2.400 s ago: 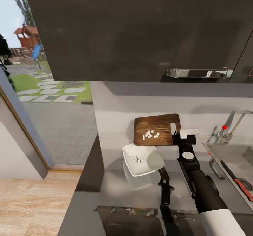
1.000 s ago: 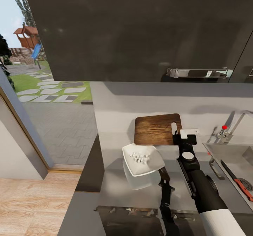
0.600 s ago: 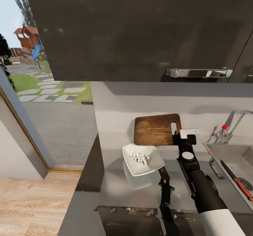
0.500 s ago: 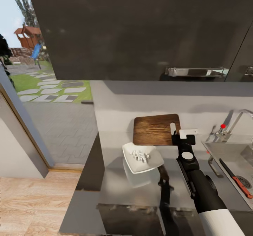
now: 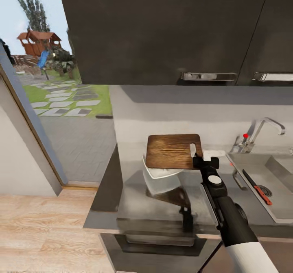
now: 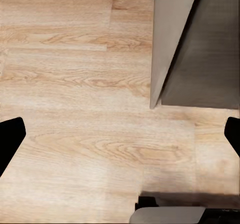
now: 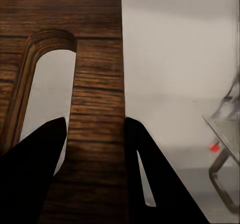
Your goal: In the kitchen, take the Vidalia onion out of the sink, dice it on the chopping board with the paring knife, put the diced onion into the bowl on the countertop, then place both the paring knife and the chopping board into the sink.
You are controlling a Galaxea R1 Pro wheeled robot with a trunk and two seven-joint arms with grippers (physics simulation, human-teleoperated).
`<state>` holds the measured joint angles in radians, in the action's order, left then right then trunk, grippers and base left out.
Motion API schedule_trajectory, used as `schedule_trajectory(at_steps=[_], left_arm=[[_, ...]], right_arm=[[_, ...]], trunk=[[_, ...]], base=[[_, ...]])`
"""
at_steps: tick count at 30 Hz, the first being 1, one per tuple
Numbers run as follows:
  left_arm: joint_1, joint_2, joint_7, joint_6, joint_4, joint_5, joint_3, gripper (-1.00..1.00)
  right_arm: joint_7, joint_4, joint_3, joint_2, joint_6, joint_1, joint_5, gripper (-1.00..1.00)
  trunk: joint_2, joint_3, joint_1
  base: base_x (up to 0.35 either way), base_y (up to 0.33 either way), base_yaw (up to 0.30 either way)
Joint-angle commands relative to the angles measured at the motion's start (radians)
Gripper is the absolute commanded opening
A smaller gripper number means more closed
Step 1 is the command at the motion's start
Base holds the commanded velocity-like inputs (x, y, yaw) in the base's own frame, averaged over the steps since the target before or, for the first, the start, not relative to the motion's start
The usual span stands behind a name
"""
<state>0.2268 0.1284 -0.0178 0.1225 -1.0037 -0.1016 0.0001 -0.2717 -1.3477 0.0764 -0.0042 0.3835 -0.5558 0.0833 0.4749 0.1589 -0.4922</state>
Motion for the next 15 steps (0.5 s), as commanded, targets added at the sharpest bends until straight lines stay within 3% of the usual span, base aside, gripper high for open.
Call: schedule_trajectory(at_steps=[1, 7, 15], left_arm=[[0.000, 0.000, -0.002, 0.002, -0.001, -0.010, -0.002, 1.00], [0.000, 0.000, -0.002, 0.002, -0.001, -0.010, -0.002, 1.00], [0.000, 0.000, -0.002, 0.002, -0.001, -0.010, -0.002, 1.00]], right_arm=[[-0.003, -0.002, 0.002, 0.000, 0.009, -0.001, 0.010, -1.00], [-0.003, -0.002, 0.003, 0.000, 0.009, -0.001, 0.008, -1.00], [-0.003, -0.002, 0.005, 0.001, 0.010, -0.001, 0.007, -1.00]], trunk=[[0.002, 0.002, 0.000], [0.002, 0.002, 0.000], [0.002, 0.000, 0.000]], base=[[-0.337, -0.038, 0.000], [-0.240, -0.136, 0.000], [-0.042, -0.219, -0.052]])
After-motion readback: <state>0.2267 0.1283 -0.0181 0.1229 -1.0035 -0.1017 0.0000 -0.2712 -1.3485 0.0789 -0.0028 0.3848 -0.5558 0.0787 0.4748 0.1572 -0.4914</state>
